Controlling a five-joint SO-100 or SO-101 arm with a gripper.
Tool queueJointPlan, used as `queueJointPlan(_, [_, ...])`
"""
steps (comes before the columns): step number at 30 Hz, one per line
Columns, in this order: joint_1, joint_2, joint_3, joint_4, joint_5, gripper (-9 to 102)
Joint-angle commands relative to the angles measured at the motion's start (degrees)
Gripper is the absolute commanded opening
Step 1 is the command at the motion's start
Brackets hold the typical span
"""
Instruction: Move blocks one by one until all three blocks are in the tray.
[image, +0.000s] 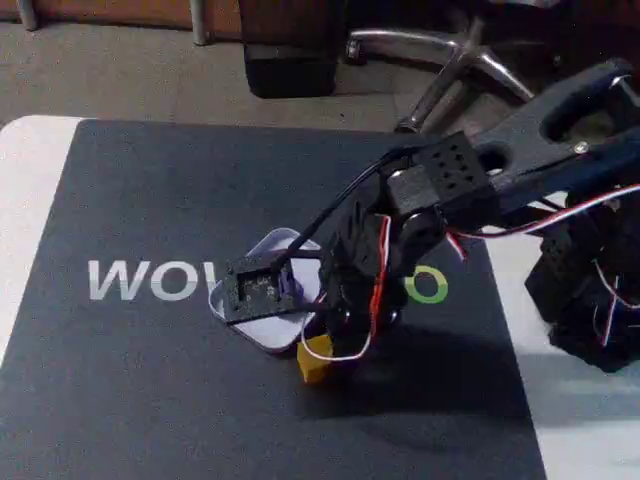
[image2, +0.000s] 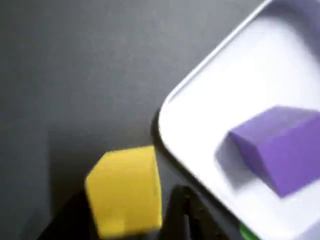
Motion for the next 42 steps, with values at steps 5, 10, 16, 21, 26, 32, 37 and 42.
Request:
queueJointPlan(5, [-0.97,-2.02,-4.92,-0.62,0.79,13])
queueJointPlan(10, [-1.23,-2.20,-5.19,-0.44,1.14,2])
queueJointPlan(16, [-0.53,-1.49,-5.19,-0.18,1.93,-8])
queueJointPlan(21, [-0.09,5.89,-2.37,0.35,2.55,-8])
queueJointPlan(26, [0.00,18.98,3.08,0.44,6.15,-8])
queueJointPlan(32, [1.32,21.71,1.58,1.05,10.72,-8])
queueJointPlan(37, [2.81,12.83,-4.83,0.62,13.01,-8])
queueJointPlan(42, [4.31,1.05,-15.12,2.29,14.06,-8])
